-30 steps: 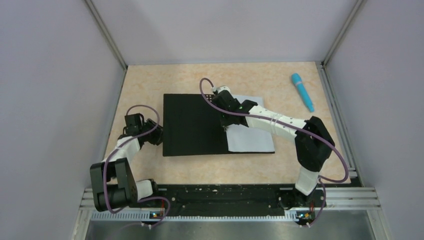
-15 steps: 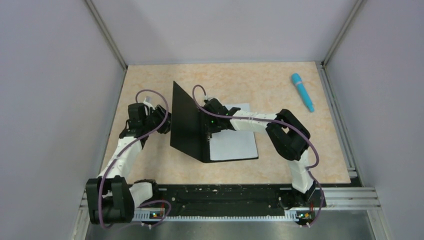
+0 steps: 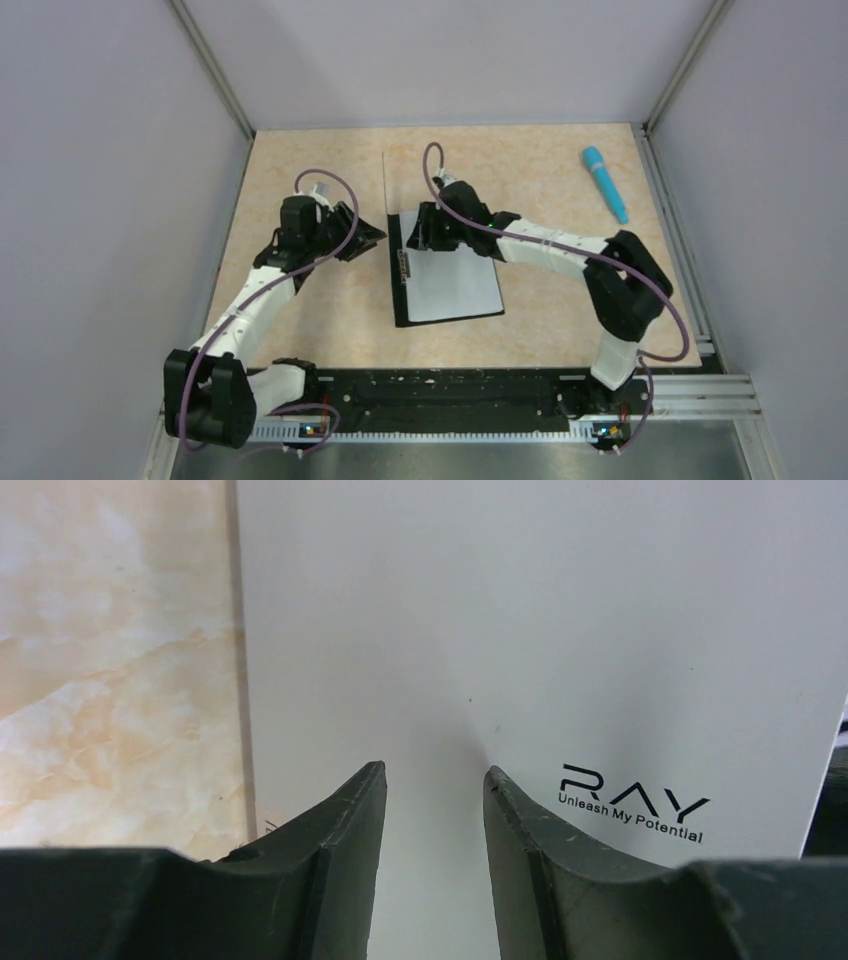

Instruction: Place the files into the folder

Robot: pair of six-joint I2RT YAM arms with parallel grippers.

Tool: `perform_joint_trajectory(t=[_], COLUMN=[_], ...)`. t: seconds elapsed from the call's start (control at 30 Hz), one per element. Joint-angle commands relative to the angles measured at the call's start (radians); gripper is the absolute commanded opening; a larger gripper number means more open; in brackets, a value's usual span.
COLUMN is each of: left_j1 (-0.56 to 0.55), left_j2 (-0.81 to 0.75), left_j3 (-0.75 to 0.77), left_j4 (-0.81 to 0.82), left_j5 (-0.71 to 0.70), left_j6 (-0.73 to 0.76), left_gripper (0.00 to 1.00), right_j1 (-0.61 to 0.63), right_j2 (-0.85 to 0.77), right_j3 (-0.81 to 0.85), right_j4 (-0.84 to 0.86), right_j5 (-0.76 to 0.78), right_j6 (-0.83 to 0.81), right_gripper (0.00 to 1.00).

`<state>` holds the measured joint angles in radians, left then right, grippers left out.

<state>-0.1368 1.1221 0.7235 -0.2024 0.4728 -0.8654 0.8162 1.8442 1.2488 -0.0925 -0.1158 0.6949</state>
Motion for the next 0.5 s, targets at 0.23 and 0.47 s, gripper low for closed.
perform_joint_trajectory(t=[0.23, 0.47], left_j1=[-0.218, -0.355], left_j2=[0.18, 0.362], left_j3=[0.144, 0.217], left_j4=[0.097, 0.161], left_j5=[-0.102, -0.13], left_j6=[-0.058, -0.085], left_gripper=[0.46, 0.46], right_j1=[-0.199, -0.338], right_j2=[-0.513, -0.739], right_j3=[-0.27, -0.38], right_j4=[-0.056, -0.144], right_j5=[0.147, 0.2], right_j6=[-0.077, -0.133], right_gripper=[0.6, 0.67])
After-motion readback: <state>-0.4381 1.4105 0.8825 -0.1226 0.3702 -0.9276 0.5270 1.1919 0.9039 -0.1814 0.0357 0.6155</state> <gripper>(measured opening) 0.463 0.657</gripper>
